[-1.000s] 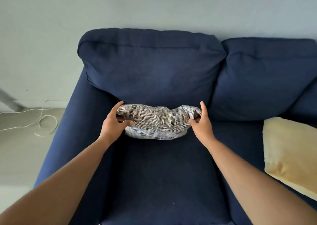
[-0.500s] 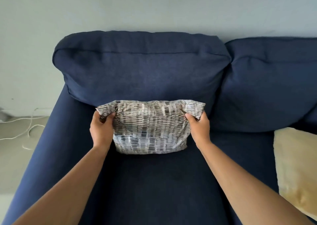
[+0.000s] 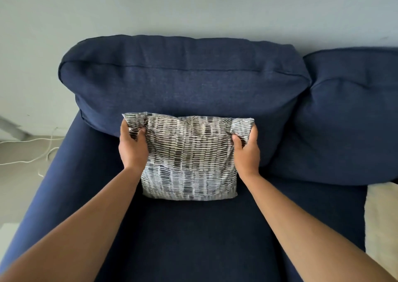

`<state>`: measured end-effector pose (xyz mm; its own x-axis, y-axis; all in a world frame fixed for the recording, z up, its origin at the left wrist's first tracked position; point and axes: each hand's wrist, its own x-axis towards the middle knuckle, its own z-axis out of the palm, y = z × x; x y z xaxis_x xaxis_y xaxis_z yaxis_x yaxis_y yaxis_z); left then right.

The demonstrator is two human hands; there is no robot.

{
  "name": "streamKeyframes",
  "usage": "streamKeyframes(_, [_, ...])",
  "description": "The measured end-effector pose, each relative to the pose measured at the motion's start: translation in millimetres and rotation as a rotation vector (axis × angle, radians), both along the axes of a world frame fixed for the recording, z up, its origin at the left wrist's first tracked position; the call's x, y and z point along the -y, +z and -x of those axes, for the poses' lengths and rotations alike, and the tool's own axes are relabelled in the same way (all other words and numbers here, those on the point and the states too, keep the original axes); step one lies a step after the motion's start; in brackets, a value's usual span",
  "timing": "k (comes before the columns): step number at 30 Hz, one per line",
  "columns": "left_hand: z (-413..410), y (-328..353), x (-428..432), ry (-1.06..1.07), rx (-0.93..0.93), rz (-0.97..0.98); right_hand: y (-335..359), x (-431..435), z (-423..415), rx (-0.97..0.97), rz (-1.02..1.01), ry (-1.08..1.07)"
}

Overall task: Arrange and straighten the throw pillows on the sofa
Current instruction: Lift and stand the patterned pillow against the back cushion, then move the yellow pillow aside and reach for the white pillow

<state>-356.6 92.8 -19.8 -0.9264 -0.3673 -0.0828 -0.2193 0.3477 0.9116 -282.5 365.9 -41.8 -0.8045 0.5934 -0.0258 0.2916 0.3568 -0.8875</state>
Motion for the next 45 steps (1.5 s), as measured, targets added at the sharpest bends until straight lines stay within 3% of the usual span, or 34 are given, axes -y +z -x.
streamKeyframes(14, [-32,52,-21,0.022,-0.064,0.163,43,-21,-23,-0.005,0.042,0.064])
streamKeyframes(26, [-180,110,-94,-0.362,0.055,0.215,114,-75,-174,0.013,-0.021,0.037])
streamKeyframes(31, [-245,109,-162,-0.513,0.154,0.191,119,-126,-271,0.123,-0.020,0.020])
streamKeyframes(41, [-349,90,-376,-0.842,0.183,0.154,103,-309,-449,0.326,-0.083,-0.258])
streamKeyframes(45, [-393,73,-462,-1.063,0.127,0.384,87,-399,-503,0.356,-0.107,-0.383])
